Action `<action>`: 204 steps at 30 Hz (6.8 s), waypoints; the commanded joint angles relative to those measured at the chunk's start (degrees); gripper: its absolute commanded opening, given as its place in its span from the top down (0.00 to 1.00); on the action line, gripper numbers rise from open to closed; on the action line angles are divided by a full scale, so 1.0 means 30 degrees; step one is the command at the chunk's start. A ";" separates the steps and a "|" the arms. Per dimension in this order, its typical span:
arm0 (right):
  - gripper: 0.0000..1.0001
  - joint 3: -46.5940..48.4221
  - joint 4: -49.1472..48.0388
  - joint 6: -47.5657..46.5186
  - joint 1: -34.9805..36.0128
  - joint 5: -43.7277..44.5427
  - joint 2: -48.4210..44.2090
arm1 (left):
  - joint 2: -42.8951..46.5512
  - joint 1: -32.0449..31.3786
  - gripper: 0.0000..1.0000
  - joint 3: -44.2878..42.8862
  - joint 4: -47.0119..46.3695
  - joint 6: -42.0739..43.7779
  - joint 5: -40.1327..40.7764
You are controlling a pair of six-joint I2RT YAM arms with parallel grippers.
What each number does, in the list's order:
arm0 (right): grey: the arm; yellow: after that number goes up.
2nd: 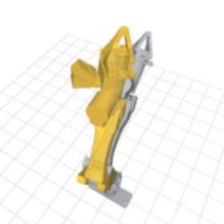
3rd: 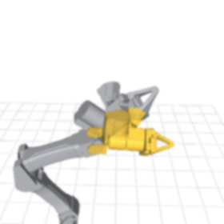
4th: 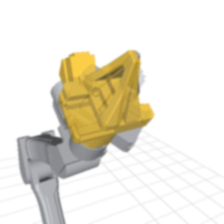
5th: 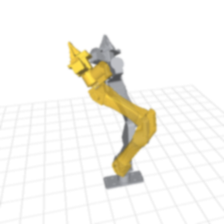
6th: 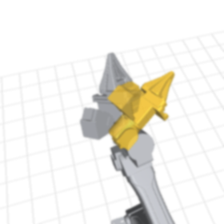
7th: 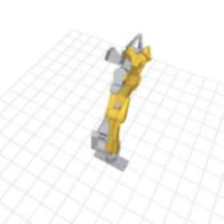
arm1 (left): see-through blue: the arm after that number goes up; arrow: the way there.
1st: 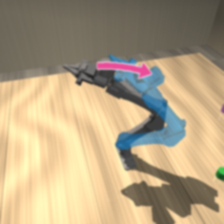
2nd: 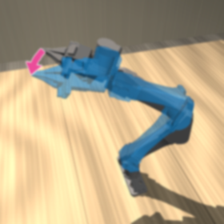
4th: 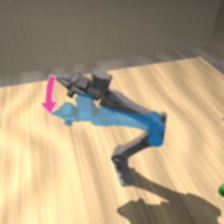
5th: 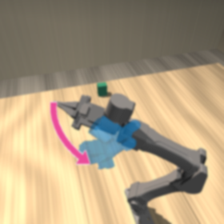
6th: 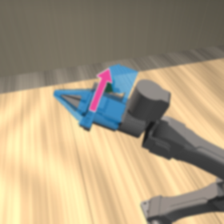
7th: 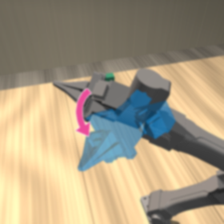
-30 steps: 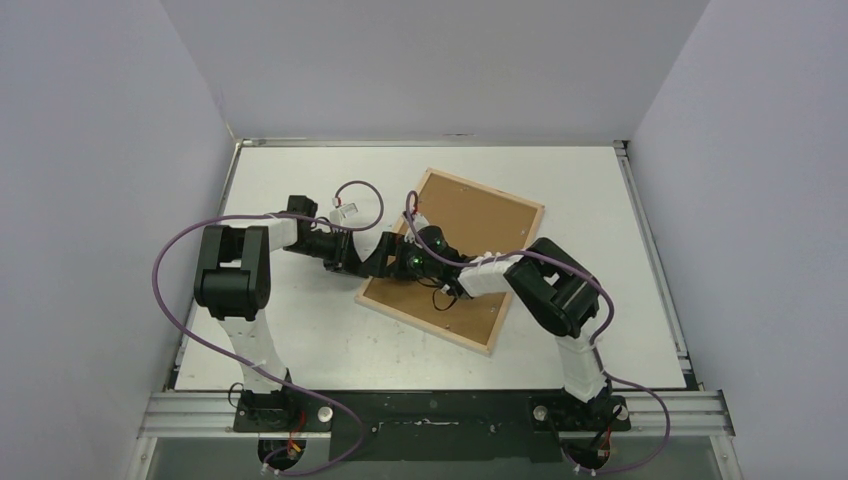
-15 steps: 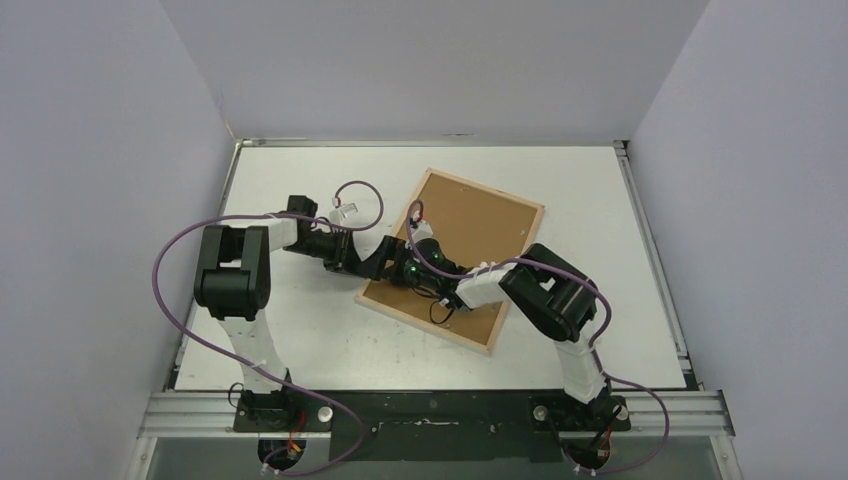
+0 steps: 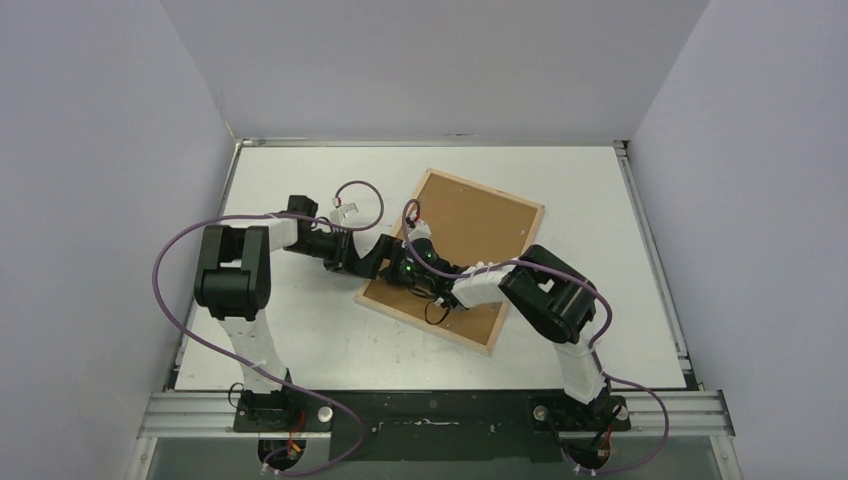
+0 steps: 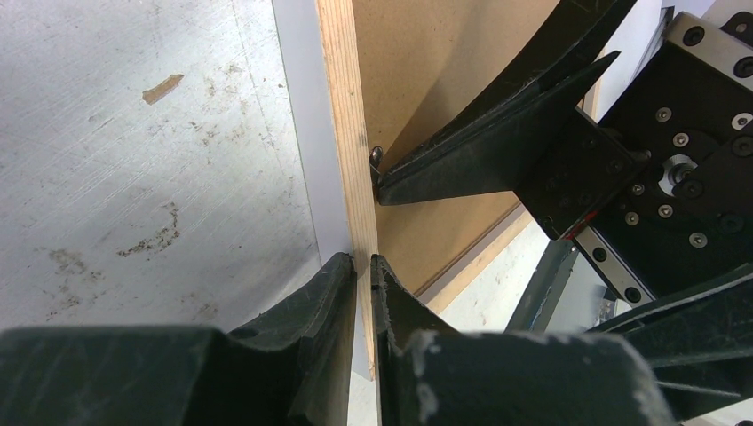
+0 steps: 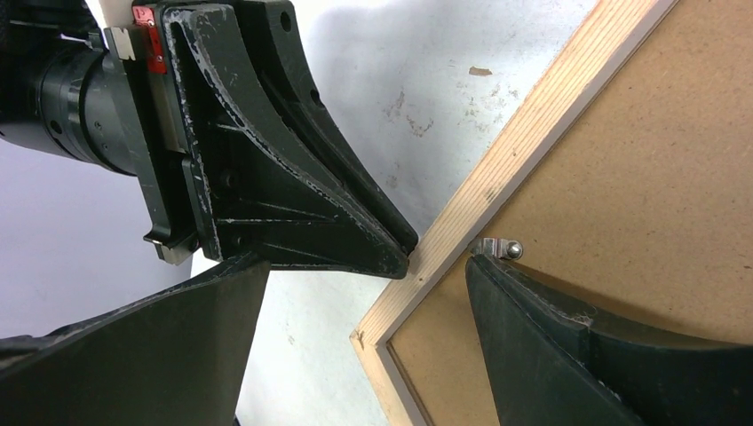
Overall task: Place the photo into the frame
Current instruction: Install the photo frame at the center of the board, then adjust the photo frame at the center of the board, then install the photo frame at the center of the board.
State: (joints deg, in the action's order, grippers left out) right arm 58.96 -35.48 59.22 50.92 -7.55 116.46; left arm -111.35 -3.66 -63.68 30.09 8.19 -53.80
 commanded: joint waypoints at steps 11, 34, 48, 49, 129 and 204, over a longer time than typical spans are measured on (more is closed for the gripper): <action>0.15 -0.0786 0.4726 -0.0563 0.0591 0.3520 -0.3783 | 0.0735 -0.0433 0.89 0.0040 -0.0486 -0.1058 -0.1404; 0.17 0.2147 0.8995 -0.1421 -0.2559 0.5975 -0.4025 | 0.2165 0.0259 0.89 0.4068 -1.0482 -0.9407 -0.3547; 0.30 1.2765 1.8555 -0.5355 -0.0194 1.2771 0.2367 | 0.3551 0.5774 0.87 0.2004 -0.7691 -0.7914 -0.3934; 0.30 1.2982 1.8752 -0.5356 -0.0164 1.2987 0.2523 | 0.3522 0.5920 0.87 0.1872 -0.7191 -0.7500 -0.3909; 0.28 -0.2191 1.1178 0.2748 0.0116 0.1843 -0.7846 | 0.1789 -0.0859 0.86 0.1085 -0.4980 -0.6958 -0.0436; 0.37 -0.2251 0.7949 0.9903 0.3148 0.6485 -0.4238 | 0.0143 -0.1563 0.89 0.0272 -0.2162 -0.3874 0.0652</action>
State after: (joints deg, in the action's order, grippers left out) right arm 51.31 -9.45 89.01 60.47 2.66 102.06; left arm -109.84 -8.21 -62.11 21.87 -5.34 -51.51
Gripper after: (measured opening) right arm 0.629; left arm 0.109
